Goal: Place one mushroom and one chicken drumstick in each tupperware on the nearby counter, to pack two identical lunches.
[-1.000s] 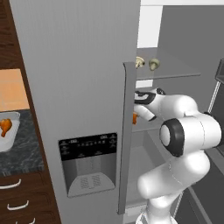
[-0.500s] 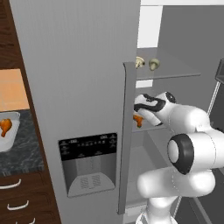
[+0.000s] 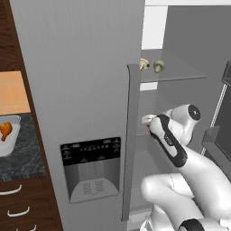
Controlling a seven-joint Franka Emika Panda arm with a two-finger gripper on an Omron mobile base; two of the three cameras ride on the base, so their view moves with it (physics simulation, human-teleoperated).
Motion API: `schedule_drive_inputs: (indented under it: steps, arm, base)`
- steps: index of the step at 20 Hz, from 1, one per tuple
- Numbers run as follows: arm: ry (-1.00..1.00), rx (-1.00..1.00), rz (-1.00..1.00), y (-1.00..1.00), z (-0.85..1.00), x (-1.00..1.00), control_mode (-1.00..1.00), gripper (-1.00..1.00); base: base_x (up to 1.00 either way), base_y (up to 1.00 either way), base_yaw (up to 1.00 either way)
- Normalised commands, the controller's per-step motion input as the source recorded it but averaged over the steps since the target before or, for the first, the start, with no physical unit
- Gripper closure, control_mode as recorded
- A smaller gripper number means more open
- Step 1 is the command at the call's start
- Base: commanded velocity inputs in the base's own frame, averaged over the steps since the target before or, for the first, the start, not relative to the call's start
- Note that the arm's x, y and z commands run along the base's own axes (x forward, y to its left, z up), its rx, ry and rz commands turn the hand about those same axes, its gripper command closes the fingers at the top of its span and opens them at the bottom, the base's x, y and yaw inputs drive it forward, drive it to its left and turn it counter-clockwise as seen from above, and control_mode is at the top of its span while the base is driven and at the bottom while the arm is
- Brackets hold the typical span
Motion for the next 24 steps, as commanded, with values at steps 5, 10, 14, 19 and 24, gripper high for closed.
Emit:
schedule_drive_inputs:
  steps: [5, 10, 14, 19, 24]
  arm:
    - [0.02, -0.23, -0.01, -0.27, 0.88, -0.99, -1.0, 1.0]
    - [0.01, -0.18, -0.03, -0.1, 0.69, -1.0, -1.0, 1.0]
    - [0.04, -0.15, -0.02, 0.11, 0.32, -0.99, -1.0, 1.0]
    - [0.0, 0.0, 0.0, 0.0, 0.0, 0.0, 1.0, 1.0]
    - [0.0, 0.0, 0.0, 0.0, 0.0, 0.0, 1.0, 1.0]
  base:
    - [0.0, 0.0, 0.0]
    - [0.0, 0.0, 0.0]
    - [0.0, 0.0, 0.0]
    - [-1.0, 0.61, 0.01]
    - [-0.78, 1.0, 0.1]
